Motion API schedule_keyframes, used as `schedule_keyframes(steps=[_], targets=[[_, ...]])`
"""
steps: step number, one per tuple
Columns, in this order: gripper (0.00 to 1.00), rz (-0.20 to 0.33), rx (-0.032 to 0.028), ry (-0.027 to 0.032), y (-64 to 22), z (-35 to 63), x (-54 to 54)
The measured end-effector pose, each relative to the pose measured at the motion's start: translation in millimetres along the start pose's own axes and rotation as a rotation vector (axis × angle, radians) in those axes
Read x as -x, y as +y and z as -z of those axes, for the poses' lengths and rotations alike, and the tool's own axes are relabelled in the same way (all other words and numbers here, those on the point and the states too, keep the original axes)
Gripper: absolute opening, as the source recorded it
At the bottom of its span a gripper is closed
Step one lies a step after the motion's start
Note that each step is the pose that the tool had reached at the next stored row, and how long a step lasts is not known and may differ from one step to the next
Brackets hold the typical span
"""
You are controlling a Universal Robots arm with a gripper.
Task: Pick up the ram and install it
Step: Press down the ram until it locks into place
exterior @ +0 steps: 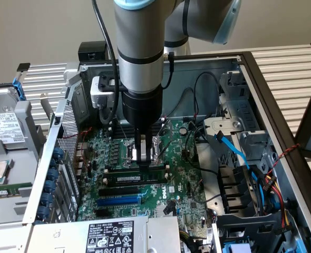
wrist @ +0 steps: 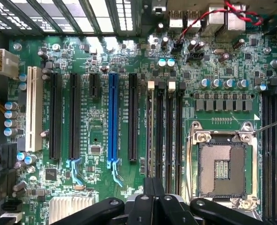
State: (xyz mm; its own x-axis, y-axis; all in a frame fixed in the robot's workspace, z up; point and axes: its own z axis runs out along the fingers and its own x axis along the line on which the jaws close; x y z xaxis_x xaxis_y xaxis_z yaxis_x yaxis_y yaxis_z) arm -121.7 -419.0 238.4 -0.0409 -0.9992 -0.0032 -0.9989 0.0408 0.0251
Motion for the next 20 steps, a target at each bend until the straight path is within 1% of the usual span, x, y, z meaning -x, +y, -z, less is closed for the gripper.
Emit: schedule_keyframes(steps=[5,6,7,9,15,20], targets=[[0.1,0.0,0.0001,-0.0018,22.8,5.7,-0.9],[0.1,0.0,0.0,-0.002,26.6,5.9,-1.1],[0.1,0.0,0.0001,-0.002,28.6,5.9,-1.2],[0.1,0.0,-0.0001,-0.0022,30.1,4.8,-1.4],[0.1,0.0,-0.0008,-0.0021,31.5,-5.7,-1.5],[0.1,0.0,-0.0009,-0.0021,31.5,-9.0,-1.6]])
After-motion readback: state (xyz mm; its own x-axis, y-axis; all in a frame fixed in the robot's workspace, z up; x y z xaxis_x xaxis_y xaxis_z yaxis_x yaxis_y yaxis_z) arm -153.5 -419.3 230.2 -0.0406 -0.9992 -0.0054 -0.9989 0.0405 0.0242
